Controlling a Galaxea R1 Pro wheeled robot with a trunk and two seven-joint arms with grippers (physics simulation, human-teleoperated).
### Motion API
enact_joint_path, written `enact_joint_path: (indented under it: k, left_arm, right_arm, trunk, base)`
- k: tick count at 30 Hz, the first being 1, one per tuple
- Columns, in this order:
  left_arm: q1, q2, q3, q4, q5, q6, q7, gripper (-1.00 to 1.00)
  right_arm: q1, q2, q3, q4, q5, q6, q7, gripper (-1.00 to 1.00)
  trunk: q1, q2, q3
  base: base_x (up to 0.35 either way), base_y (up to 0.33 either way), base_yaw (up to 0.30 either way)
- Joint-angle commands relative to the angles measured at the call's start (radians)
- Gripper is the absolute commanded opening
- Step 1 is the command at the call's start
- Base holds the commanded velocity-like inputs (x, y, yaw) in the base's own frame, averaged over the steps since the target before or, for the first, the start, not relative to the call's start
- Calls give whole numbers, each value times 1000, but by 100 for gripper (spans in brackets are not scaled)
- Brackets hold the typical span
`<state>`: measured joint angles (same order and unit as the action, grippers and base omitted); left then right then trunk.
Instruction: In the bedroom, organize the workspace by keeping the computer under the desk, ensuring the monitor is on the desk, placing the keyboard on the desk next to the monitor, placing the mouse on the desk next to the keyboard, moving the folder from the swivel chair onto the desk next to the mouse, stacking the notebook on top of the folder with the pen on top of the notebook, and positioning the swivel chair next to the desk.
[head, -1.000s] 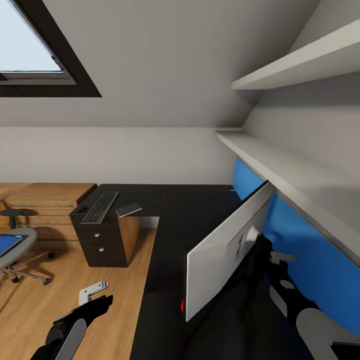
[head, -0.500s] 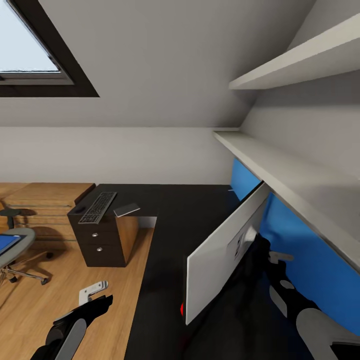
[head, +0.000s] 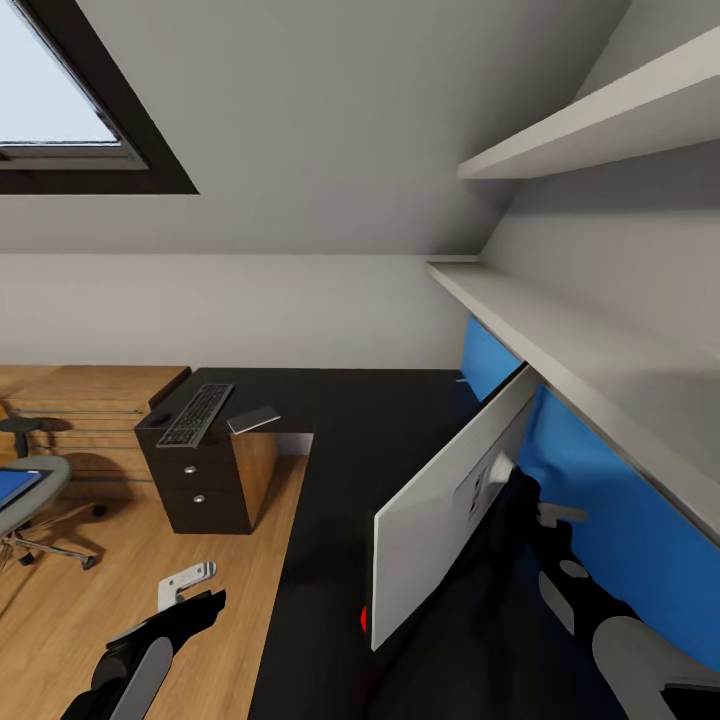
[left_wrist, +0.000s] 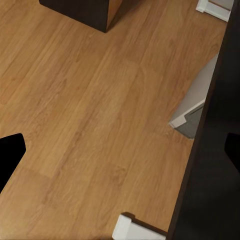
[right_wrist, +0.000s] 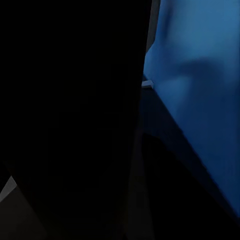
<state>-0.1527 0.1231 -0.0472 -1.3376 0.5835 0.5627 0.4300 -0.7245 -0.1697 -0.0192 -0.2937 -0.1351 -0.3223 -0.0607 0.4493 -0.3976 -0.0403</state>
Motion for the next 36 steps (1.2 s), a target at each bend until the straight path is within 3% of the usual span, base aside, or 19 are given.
enact_joint_path:
  k: [1, 36]
  left_arm:
    - [-1, 1, -3, -2, 10, 1, 10, 100]
    - [-1, 1, -7, -2, 11, 0, 10, 100]
  right_arm:
    - [-1, -1, -10, 1, -20, -6, -57, -100]
    - [-1, 1, -9, 1, -20, -6, -58, -100]
  trunk:
    - [1, -2, -2]
    - [1, -2, -2]
  base:
    - [0, 0, 0]
    - [49, 0, 0]
